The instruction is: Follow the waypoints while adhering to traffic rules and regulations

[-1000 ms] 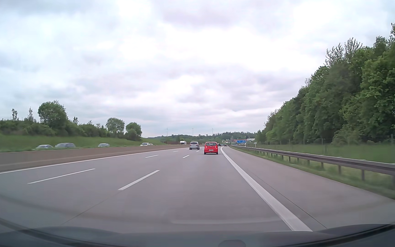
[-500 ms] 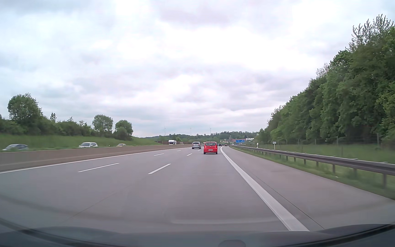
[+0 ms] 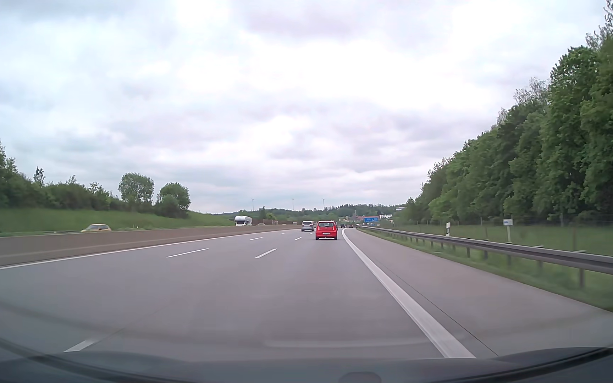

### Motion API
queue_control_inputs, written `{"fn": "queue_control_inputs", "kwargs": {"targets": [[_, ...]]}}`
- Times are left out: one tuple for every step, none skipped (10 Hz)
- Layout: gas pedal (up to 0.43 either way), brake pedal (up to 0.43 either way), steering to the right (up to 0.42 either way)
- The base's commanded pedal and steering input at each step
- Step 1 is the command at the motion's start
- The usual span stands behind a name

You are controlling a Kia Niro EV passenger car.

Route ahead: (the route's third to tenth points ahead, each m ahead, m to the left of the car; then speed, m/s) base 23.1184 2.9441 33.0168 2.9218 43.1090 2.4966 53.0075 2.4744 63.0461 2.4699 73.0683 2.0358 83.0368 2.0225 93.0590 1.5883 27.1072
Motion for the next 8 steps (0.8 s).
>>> {"fn": "queue_control_inputs", "kwargs": {"targets": [[0.15, 0.0, 0.002], [0.15, 0.0, 0.002], [0.15, 0.0, 0.002], [0.138, 0.0, 0.002], [0.138, 0.0, 0.002], [0.138, 0.0, 0.001], [0.138, 0.0, 0.002], [0.138, 0.0, 0.002]]}}
